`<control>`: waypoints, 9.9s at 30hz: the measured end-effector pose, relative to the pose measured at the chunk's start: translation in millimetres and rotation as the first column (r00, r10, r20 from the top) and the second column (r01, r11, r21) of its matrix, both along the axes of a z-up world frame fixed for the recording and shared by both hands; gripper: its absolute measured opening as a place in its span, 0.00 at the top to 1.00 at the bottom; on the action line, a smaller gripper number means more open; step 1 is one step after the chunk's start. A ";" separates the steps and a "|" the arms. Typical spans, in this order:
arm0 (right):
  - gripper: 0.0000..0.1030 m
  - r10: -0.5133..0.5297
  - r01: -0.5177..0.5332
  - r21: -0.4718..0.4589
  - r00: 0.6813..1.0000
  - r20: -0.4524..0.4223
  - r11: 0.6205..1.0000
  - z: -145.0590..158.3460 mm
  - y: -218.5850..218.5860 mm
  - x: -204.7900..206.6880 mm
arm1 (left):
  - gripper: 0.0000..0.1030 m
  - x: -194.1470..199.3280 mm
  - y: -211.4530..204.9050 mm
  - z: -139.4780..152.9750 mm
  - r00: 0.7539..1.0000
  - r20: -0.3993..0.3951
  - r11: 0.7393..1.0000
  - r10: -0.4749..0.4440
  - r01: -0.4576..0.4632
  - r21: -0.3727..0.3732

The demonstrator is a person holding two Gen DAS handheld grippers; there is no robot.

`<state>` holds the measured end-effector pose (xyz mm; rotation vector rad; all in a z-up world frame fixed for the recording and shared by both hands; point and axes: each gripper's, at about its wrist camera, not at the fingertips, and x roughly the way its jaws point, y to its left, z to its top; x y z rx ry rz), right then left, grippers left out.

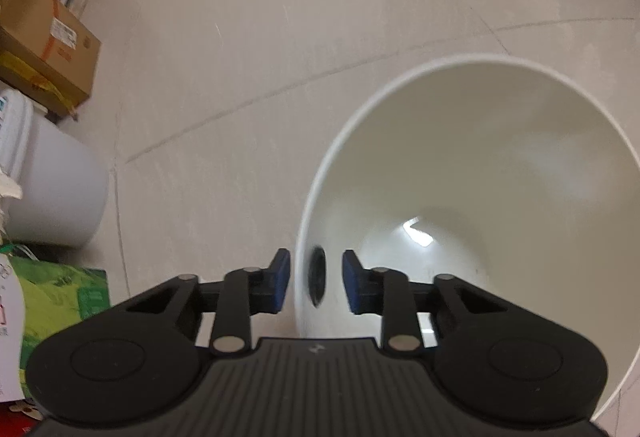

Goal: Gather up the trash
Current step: 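Grasp the white bin rim with the left tool and tilt it, then grasp the yellow-lidded milk tea cup with the right tool while the left tool holds the bin, then drop the milk tea cup into the bin with the right tool, then grasp the clear plastic wrapper with the right tool, then carry the clear wrapper over the bin and release it, then grasp the crumpled white paper with the right tool, then drop the crumpled paper into the bin with the right tool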

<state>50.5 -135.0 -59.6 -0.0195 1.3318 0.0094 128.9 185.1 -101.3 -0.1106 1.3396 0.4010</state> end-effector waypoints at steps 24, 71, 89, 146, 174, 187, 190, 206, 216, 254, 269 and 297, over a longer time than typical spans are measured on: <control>0.00 0.051 -0.047 -0.055 0.995 0.084 0.997 -10.2 -6.3 -0.5 | 0.79 32.4 16.3 -0.4 0.980 0.048 0.977 -0.193 0.188 0.097; 0.24 0.606 -0.637 -0.107 0.763 -0.225 0.763 -212.7 2.5 56.7 | 0.81 46.4 40.7 -2.2 0.966 0.085 0.970 -0.243 0.243 0.007; 0.24 0.708 -0.707 -0.025 0.707 0.000 0.706 20.7 139.1 98.8 | 0.81 43.3 37.1 -5.1 0.966 0.092 0.971 -0.241 0.241 0.012; 0.03 0.448 -0.447 0.061 0.894 -0.003 0.893 -111.9 89.3 102.4 | 0.80 78.2 64.8 -3.1 0.976 0.010 0.973 -0.217 0.217 -0.079; 0.20 0.254 -0.265 -0.131 0.962 -0.097 0.955 -269.2 67.8 148.8 | 0.87 72.7 67.9 1.7 0.972 -0.005 0.966 -0.235 0.233 -0.111; 0.66 0.258 -0.275 -0.098 0.953 -0.159 0.957 -238.3 50.2 145.6 | 0.87 72.1 65.9 0.1 0.971 0.008 0.965 -0.238 0.238 -0.111; 0.66 0.283 -0.299 -0.096 0.947 -0.152 0.949 -210.1 50.1 146.6 | 0.87 72.1 66.7 0.4 0.972 0.010 0.965 -0.236 0.236 -0.112; 0.66 0.491 -0.491 0.002 0.871 -0.009 0.871 2.4 124.3 139.8 | 0.87 71.2 64.3 1.4 0.971 0.013 0.965 -0.240 0.240 -0.102; 0.66 0.610 -0.615 0.087 0.788 0.083 0.783 9.2 226.3 136.4 | 0.87 70.3 62.2 1.5 0.971 0.016 0.966 -0.239 0.239 -0.095; 0.17 0.186 -0.185 -0.068 0.983 0.006 0.980 -151.2 2.2 125.9 | 0.86 68.6 64.8 4.0 0.974 0.021 0.970 -0.224 0.225 -0.093; 0.16 0.505 -0.502 -0.152 0.863 -0.020 0.852 -224.8 26.6 175.3 | 0.86 69.8 69.4 3.9 0.978 0.023 0.972 -0.207 0.208 -0.112; 0.76 0.552 -0.551 -0.160 0.833 -0.039 0.819 -151.4 9.9 169.5 | 0.86 68.1 66.8 2.6 0.975 0.025 0.969 -0.221 0.223 -0.103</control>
